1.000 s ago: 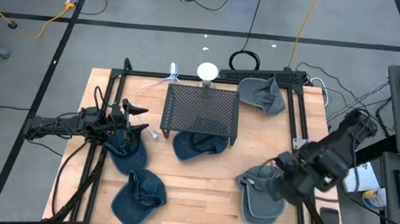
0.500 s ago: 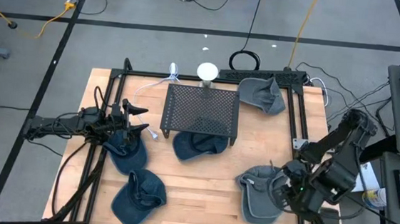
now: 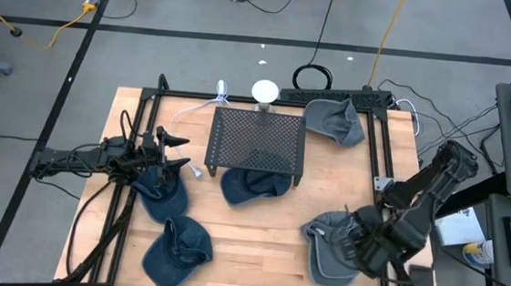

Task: Pick & Place hat
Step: Put the bottom gray cap on the shelf

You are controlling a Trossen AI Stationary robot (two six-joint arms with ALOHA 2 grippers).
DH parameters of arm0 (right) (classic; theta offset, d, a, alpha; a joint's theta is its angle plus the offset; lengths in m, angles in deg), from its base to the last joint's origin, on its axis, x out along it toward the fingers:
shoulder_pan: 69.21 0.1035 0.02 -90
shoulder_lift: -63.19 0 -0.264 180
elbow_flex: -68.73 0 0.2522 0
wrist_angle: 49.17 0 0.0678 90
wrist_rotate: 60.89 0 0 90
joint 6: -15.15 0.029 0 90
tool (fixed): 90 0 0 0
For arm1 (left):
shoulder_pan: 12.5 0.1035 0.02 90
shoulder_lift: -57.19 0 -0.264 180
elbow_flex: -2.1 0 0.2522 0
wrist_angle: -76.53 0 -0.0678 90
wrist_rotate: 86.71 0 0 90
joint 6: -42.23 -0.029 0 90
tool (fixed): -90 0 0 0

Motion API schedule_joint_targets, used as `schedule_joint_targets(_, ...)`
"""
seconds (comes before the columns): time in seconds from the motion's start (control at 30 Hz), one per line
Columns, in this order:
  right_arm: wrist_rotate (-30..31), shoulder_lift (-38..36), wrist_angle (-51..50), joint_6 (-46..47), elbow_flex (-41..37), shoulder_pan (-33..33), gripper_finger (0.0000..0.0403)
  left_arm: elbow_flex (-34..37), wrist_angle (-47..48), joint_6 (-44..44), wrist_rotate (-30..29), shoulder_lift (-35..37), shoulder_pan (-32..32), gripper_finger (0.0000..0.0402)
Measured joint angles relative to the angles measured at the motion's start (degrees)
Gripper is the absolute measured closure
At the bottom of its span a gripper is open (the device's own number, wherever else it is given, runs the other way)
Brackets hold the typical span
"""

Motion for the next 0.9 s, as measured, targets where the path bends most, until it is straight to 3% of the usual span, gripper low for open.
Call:
schedule_joint_targets(0.23,-5.3,-0.7,3.2,-4.5,-6.8,-2.3,0.0203,0.0,0.0,0.0,0.0,0.0,0.0,0.0073)
schedule_joint_targets(0.6,-5.6,-5.1,9.3,-2.9,-16.2,-3.1,0.0201,0.0,0.0,0.0,0.0,0.0,0.0,0.0073)
schedule_joint_targets(0.9,-8.5,-8.4,21.0,-2.8,-25.5,-3.8,0.0202,0.0,0.0,0.0,0.0,0.0,0.0,0.0073)
